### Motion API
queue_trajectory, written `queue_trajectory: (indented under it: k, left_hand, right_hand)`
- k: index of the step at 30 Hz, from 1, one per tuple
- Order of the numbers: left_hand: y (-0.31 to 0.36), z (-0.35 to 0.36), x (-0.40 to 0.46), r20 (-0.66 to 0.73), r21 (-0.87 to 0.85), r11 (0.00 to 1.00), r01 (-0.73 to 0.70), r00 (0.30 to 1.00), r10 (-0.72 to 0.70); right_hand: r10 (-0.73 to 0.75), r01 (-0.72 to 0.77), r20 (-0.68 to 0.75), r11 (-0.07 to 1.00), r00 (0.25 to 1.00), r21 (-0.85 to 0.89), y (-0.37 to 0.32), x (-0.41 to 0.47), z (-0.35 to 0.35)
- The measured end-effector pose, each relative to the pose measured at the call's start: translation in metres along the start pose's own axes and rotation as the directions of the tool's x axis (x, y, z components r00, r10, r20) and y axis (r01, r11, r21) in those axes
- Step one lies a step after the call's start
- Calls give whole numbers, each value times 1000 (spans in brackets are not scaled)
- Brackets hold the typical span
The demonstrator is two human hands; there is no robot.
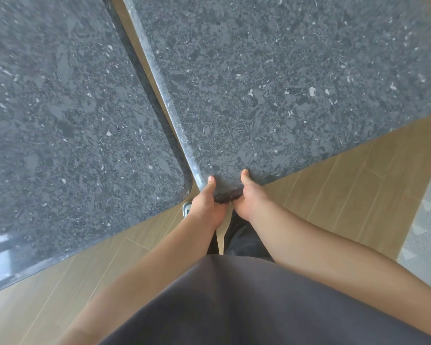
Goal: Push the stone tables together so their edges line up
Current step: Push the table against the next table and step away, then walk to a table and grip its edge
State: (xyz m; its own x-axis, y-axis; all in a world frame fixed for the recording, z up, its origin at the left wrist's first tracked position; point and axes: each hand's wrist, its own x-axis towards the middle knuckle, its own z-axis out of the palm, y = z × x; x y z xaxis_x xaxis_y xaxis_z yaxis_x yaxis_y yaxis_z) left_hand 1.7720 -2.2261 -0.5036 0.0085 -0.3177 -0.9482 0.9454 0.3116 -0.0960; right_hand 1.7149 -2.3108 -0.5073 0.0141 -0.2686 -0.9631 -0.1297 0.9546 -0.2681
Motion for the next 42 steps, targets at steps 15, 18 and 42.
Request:
queue_trajectory:
  k: [15,18,42]
  left_hand:
    - [30,-10,-30,-91,445,896,-2,995,47]
    - [44,-7,-53,-68,564,825,-33,994,86]
    - [-255,225,-180,616,614,447,-651,749,245]
  right_hand:
    - [52,-57,70,996,996,72,-10,-36,-14]
    - [62,-66,92,997,994,41,-17,-52,-25]
    - [-637,493,204,728,743,477,-261,-219,-346]
